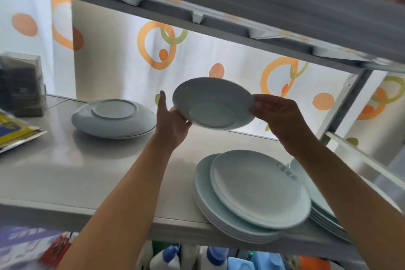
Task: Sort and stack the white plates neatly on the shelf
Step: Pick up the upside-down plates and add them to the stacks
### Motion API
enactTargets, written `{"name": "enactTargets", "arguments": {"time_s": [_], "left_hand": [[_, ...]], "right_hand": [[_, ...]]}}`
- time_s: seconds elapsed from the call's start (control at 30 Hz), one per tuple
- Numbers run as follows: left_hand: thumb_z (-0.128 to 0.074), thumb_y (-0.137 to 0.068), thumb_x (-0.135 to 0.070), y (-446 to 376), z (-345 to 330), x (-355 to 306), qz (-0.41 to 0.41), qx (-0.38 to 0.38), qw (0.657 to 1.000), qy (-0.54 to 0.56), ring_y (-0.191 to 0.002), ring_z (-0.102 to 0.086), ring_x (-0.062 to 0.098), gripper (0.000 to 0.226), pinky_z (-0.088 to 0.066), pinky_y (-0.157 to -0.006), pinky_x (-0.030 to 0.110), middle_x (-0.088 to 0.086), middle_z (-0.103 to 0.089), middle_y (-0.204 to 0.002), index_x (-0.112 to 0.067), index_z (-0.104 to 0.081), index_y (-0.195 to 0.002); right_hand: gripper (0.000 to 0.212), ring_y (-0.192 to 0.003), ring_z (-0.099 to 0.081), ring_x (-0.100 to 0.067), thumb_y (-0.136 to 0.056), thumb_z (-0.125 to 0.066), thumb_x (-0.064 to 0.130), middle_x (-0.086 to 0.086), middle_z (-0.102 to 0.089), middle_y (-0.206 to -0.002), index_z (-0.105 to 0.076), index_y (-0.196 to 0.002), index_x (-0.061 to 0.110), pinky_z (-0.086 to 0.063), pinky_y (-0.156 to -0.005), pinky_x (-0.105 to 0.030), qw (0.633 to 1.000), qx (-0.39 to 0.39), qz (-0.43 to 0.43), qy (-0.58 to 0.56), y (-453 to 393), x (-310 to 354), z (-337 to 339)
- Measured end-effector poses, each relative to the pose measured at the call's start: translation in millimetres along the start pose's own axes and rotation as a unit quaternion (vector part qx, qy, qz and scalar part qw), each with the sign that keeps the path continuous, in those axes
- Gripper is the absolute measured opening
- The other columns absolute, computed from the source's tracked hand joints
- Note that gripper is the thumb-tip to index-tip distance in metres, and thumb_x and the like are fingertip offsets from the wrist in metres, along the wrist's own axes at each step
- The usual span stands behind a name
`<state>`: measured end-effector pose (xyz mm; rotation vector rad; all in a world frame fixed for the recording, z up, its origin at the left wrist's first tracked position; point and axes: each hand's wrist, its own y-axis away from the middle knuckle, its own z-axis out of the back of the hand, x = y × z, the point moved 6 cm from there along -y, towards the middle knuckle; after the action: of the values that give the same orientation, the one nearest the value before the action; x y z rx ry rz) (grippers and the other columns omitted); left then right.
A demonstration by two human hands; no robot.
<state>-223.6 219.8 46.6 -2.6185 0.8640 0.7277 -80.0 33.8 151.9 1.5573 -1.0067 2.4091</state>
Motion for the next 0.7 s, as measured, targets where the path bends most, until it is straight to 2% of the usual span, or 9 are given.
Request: {"name": "enactTargets", "arguments": {"time_s": [0.07,0.1,0.17,0.23,0.27,0.33,0.47,0.57,0.7], "left_hand": [[-0.043,-0.096,-0.041,1,3,-4,-0.021,0.000,1.000,0.013,-0.109,-0.061,0.028,0.038,-0.045,-0.100,0.035,0.011,-0.070,-0.103,-0.010,-0.064,-0.097],[-0.047,-0.095,-0.024,-2,6,-7,-0.027,-0.021,0.999,0.004,-0.099,-0.060,0.028,0.021,-0.047,-0.092,0.032,0.010,-0.067,-0.092,-0.010,-0.060,-0.088],[-0.049,-0.088,-0.001,-3,8,-10,-0.059,-0.053,0.996,-0.037,-0.082,-0.056,0.022,0.012,-0.047,-0.079,0.028,0.006,-0.053,-0.082,-0.009,-0.051,-0.080],[-0.053,-0.077,-0.003,0,7,-12,-0.059,-0.043,0.997,-0.006,-0.088,-0.052,0.023,0.008,-0.042,-0.085,0.030,0.009,-0.049,-0.091,-0.007,-0.049,-0.082],[-0.054,-0.077,-0.007,-1,8,-11,-0.055,-0.045,0.997,-0.007,-0.095,-0.052,0.025,0.009,-0.042,-0.091,0.033,0.010,-0.050,-0.099,-0.008,-0.050,-0.084],[-0.052,-0.086,-0.017,-1,9,-9,-0.037,-0.040,0.999,-0.004,-0.099,-0.054,0.027,0.006,-0.043,-0.095,0.038,0.011,-0.050,-0.106,-0.011,-0.053,-0.089],[-0.054,-0.086,-0.030,2,-4,-3,0.012,0.010,1.000,-0.019,-0.090,-0.059,0.029,0.033,-0.046,-0.084,0.038,0.011,-0.058,-0.103,-0.005,-0.053,-0.108],[-0.048,-0.089,-0.030,5,-17,1,0.014,0.045,0.997,-0.067,-0.091,-0.058,0.029,0.034,-0.045,-0.085,0.039,0.011,-0.061,-0.100,-0.005,-0.054,-0.112],[-0.045,-0.090,-0.030,8,-28,7,0.026,0.086,0.991,-0.098,-0.090,-0.055,0.028,0.030,-0.044,-0.083,0.039,0.009,-0.058,-0.096,-0.007,-0.051,-0.108]], "right_hand": [[0.024,-0.081,-0.068,0.001,-0.084,-0.070,0.003,0.000,-0.074,-0.104,-0.072,-0.106,0.013,-0.053,-0.077,-0.018,0.999,-0.023,0.008,0.045,1,2,-2],[0.023,-0.089,-0.068,-0.003,-0.085,-0.071,0.006,0.000,-0.073,-0.106,-0.073,-0.106,0.016,-0.055,-0.083,-0.024,0.998,-0.024,0.004,0.056,0,-1,-3],[0.022,-0.096,-0.067,-0.019,-0.089,-0.065,0.007,-0.001,-0.072,-0.103,-0.072,-0.108,0.015,-0.057,-0.087,-0.036,0.997,-0.039,-0.056,0.038,-2,-13,-3],[0.022,-0.085,-0.066,-0.031,-0.094,-0.051,-0.004,-0.014,-0.065,-0.096,-0.068,-0.105,0.002,-0.061,-0.068,-0.033,0.984,-0.072,-0.155,-0.045,2,-22,-5],[0.023,-0.079,-0.065,-0.034,-0.093,-0.045,-0.010,-0.020,-0.061,-0.094,-0.066,-0.101,-0.003,-0.061,-0.060,-0.030,0.975,-0.085,-0.189,-0.078,5,-25,-7],[0.023,-0.073,-0.062,-0.034,-0.088,-0.044,-0.013,-0.021,-0.059,-0.091,-0.064,-0.098,-0.009,-0.060,-0.056,-0.030,0.966,-0.097,-0.218,-0.103,7,-28,-6],[0.024,-0.075,-0.062,-0.024,-0.087,-0.055,-0.003,-0.019,-0.062,-0.098,-0.065,-0.108,-0.006,-0.057,-0.057,-0.024,0.971,-0.094,-0.208,-0.071,13,-39,1],[0.034,-0.082,-0.066,-0.016,-0.087,-0.054,-0.004,-0.012,-0.065,-0.116,-0.064,-0.120,-0.001,-0.056,-0.061,-0.015,0.981,-0.105,-0.138,0.091,20,-40,12],[0.038,-0.078,-0.066,-0.011,-0.088,-0.053,-0.005,-0.012,-0.064,-0.118,-0.063,-0.124,0.000,-0.057,-0.062,-0.016,0.981,-0.108,-0.126,0.102,25,-42,21]]}}
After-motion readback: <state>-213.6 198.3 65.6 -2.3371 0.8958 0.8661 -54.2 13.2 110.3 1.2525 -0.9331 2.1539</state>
